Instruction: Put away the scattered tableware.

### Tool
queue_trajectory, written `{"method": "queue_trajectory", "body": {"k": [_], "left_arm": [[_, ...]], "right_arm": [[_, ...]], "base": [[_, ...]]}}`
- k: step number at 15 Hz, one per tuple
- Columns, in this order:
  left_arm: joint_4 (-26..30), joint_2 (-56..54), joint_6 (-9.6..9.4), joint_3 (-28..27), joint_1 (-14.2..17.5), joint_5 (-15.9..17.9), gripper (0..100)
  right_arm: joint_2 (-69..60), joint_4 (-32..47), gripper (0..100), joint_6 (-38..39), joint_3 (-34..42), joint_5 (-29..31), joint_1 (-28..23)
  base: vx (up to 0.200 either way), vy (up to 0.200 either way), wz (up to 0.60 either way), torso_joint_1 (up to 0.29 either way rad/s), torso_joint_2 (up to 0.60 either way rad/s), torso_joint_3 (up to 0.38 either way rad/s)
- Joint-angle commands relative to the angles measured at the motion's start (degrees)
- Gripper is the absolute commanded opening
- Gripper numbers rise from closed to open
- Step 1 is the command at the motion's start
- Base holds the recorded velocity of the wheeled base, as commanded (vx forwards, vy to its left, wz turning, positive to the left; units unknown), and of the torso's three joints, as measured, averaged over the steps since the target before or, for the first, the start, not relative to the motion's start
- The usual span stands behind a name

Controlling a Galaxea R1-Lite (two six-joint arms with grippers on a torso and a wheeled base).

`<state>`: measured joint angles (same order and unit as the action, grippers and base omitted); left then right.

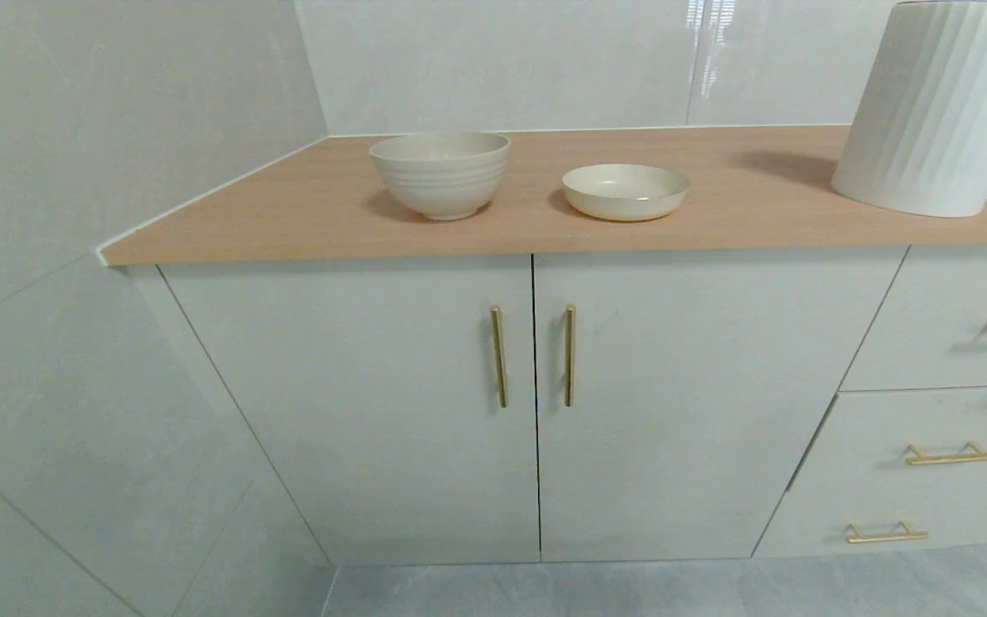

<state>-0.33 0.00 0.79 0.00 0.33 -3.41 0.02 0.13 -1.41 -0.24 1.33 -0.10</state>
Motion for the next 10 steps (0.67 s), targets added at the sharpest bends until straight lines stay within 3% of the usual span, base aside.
{"method": "queue_trajectory", "body": {"k": [1,4,7,10], "left_arm": [[0.0,0.0,0.09,0.0,0.0,0.0,100],[0.0,0.0,0.00,0.0,0.0,0.0,100],[0.0,0.0,0.00,0.0,0.0,0.0,100],[0.0,0.0,0.09,0.0,0.0,0.0,100]], "right_arm": [[2.3,0.7,100,1.9,-11.2,-4.9,0.7],[11.7,5.6,100,2.6,-15.6,-13.7,2.0],[34.3,1.5,100,2.8,-21.3,-23.3,5.5],[54.7,-8.8,100,4.8,-28.6,-22.8,18.2]], "base": [[0.000,0.000,0.00,0.000,0.00,0.000],[0.000,0.000,0.00,0.000,0.00,0.000],[0.000,0.000,0.00,0.000,0.00,0.000],[0.000,0.000,0.00,0.000,0.00,0.000]]}}
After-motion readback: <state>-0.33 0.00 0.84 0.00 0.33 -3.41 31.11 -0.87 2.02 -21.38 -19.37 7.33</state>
